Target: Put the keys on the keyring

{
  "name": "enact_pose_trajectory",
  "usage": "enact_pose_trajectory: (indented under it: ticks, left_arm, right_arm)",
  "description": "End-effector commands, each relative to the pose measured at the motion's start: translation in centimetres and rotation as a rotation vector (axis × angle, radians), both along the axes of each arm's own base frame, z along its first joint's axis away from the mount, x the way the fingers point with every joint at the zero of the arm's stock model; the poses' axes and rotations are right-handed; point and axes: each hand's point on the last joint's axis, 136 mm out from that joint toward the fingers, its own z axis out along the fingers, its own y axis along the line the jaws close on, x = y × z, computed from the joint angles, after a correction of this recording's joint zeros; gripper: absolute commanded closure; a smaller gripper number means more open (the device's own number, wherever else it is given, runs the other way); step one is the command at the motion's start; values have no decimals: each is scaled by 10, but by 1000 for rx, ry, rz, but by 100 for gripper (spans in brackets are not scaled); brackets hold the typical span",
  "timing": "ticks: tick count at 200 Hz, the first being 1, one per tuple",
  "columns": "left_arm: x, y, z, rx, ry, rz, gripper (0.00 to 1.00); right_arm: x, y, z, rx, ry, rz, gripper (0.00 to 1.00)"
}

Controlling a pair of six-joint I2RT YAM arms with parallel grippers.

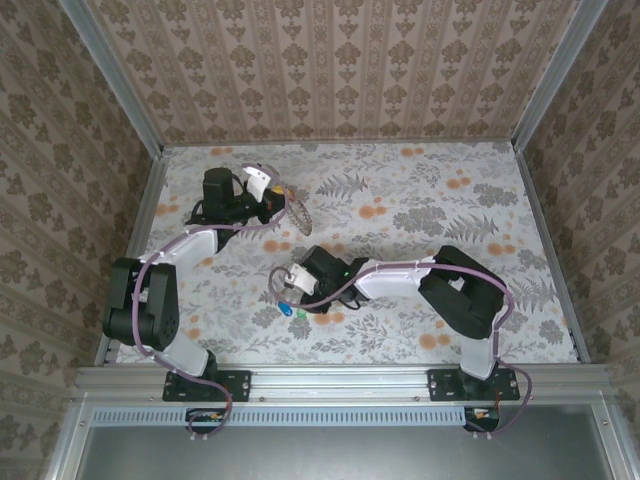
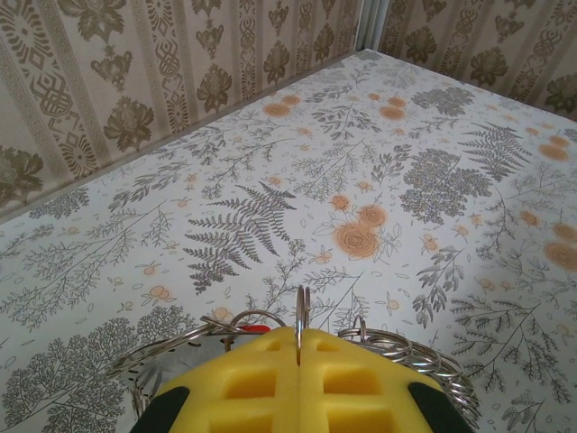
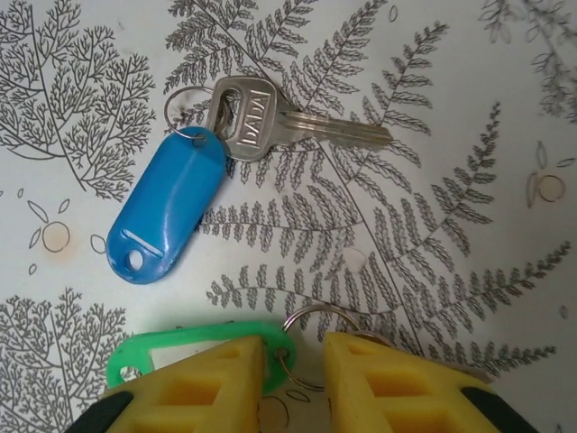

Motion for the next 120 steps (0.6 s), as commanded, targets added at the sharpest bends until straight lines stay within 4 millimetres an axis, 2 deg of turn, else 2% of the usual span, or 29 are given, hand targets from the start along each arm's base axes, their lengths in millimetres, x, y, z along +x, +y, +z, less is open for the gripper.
enact_pose_trajectory:
  ticks: [1,49,72,105,120]
  left_arm:
    - [-6,-8,22,-19,-46,-52,100]
    - [-21,-21,20,7,-46,-92,100]
    - [-30,-30,21,11,-41,-118,100]
    - [-49,-42,19,25,-49,-151,100]
    - [-60,-49,18,30,-52,-178,100]
  right_arm:
    - [4,-41,-18,-97,-29,-67,75]
    - [11,-96,-15,-98,-24,-229,76]
    - [20,-130,-9,-39,40,-437,77]
    - [31,-187,-5,-45,147,-765,78]
    - [34,-203,-2,9,193,-867,79]
